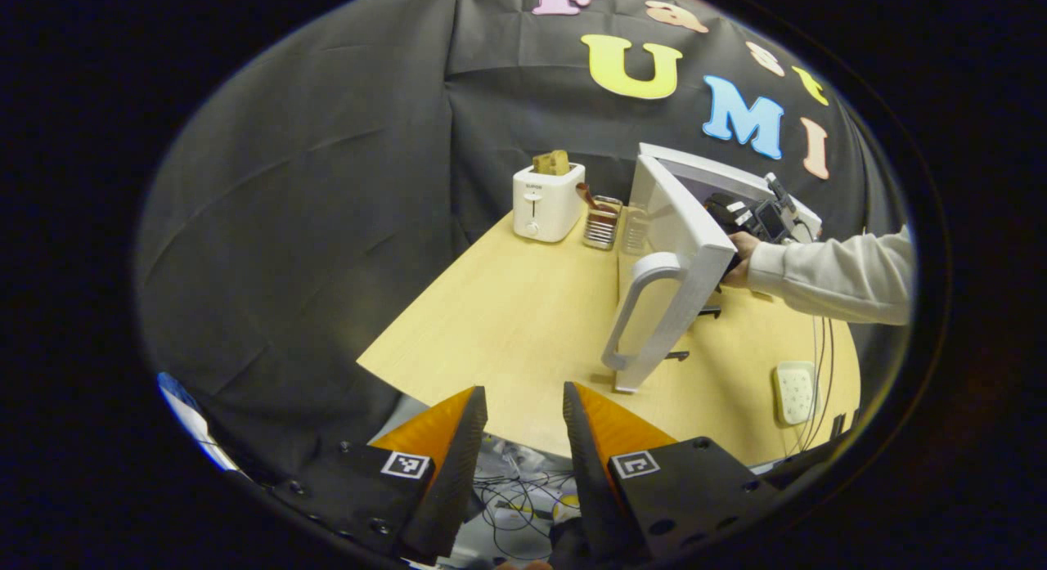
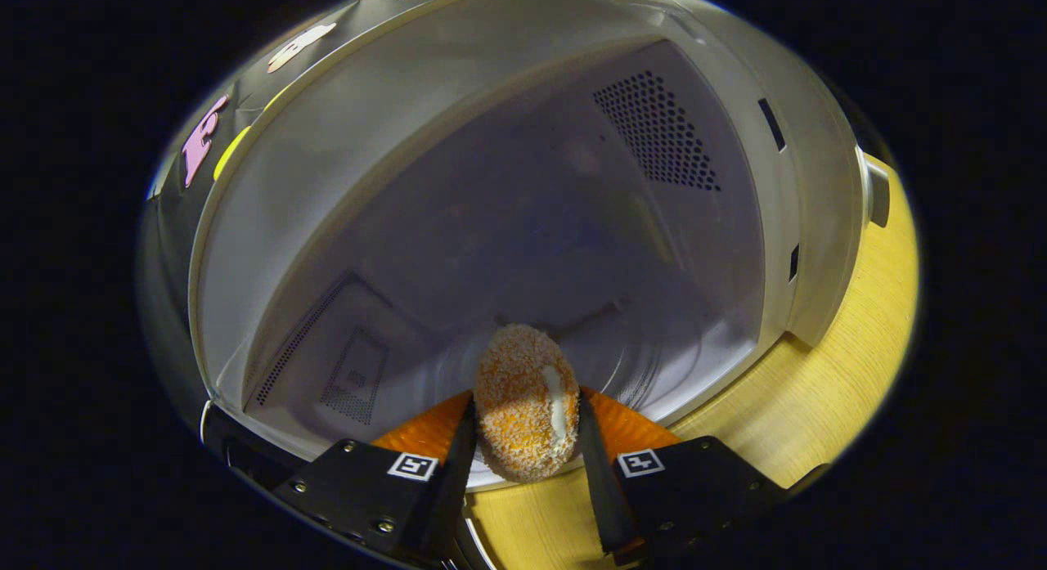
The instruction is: Open the microwave oven with the left hand, put the food in, and close the microwave oven.
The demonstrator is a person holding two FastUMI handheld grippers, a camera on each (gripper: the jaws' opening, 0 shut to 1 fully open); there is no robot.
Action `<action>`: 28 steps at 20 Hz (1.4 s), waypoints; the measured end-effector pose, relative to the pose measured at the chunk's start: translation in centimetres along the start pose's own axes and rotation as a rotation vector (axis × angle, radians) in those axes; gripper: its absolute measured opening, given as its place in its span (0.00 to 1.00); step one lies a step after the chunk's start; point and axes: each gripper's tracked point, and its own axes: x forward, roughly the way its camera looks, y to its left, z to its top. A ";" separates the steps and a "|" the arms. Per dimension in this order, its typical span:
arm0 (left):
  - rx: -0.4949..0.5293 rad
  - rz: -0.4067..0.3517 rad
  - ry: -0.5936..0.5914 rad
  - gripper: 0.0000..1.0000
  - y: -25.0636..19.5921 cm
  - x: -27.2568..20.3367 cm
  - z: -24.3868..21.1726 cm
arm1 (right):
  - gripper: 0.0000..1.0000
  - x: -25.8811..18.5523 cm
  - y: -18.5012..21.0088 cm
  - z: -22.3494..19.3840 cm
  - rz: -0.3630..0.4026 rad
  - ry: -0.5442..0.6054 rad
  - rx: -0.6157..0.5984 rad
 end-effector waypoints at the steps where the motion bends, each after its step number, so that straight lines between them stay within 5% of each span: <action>1: -0.002 -0.003 0.000 0.69 0.1 0.0 0.1 | 0.72 0.1 0.1 0.3 0.001 -0.012 -0.002; 6: -0.010 -0.020 -0.021 0.69 0.6 0.0 0.6 | 0.78 -0.4 0.5 -0.1 -0.010 0.019 0.026; 10: -0.033 -0.053 -0.052 0.66 0.8 0.6 1.1 | 0.98 -3.3 0.6 1.2 0.021 0.046 -0.044; 23: 0.103 -0.284 -0.150 0.66 -3.3 9.3 5.1 | 0.98 -29.0 -5.8 5.8 0.223 0.078 -0.359; 28: 0.155 -0.281 -0.167 0.63 -6.2 9.9 6.8 | 0.98 -35.6 -10.5 7.8 0.236 0.065 -0.424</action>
